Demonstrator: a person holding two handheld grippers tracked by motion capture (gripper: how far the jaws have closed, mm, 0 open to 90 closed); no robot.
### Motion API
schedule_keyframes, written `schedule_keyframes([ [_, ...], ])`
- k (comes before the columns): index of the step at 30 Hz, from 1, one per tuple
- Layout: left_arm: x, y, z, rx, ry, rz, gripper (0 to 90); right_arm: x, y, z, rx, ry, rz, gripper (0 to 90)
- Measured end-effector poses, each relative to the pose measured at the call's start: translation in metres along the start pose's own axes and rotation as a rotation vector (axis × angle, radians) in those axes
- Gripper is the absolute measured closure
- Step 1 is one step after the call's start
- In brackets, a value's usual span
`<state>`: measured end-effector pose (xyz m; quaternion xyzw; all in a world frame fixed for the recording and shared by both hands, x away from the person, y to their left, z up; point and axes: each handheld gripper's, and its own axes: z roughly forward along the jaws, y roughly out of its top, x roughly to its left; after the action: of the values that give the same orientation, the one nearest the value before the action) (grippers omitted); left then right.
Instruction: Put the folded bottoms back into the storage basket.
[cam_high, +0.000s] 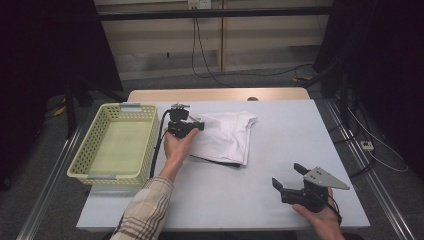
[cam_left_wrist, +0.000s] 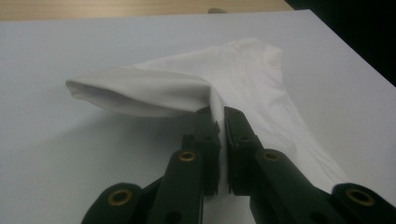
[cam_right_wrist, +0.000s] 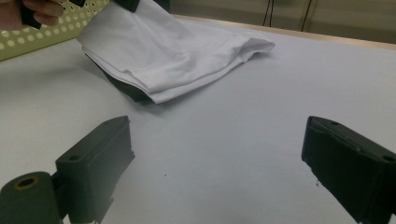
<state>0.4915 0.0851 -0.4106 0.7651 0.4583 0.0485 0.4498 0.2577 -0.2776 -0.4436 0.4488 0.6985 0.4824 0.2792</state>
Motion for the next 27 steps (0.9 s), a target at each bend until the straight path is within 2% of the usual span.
schedule_keyframes([
  [5, -0.004, 0.004, -0.009, -0.038, -0.013, 0.022, 85.4, 0.0, 0.0, 0.0, -0.001, -0.001, 0.0, 8.4],
  [15, -0.003, 0.01, -0.02, -0.073, -0.027, 0.046, 85.4, 0.0, 0.0, 0.0, -0.002, 0.003, -0.003, 8.4],
  [27, -0.021, 0.023, -0.043, -0.135, -0.051, 0.124, 85.4, 0.0, 0.0, -0.001, -0.006, 0.003, -0.004, 8.0],
])
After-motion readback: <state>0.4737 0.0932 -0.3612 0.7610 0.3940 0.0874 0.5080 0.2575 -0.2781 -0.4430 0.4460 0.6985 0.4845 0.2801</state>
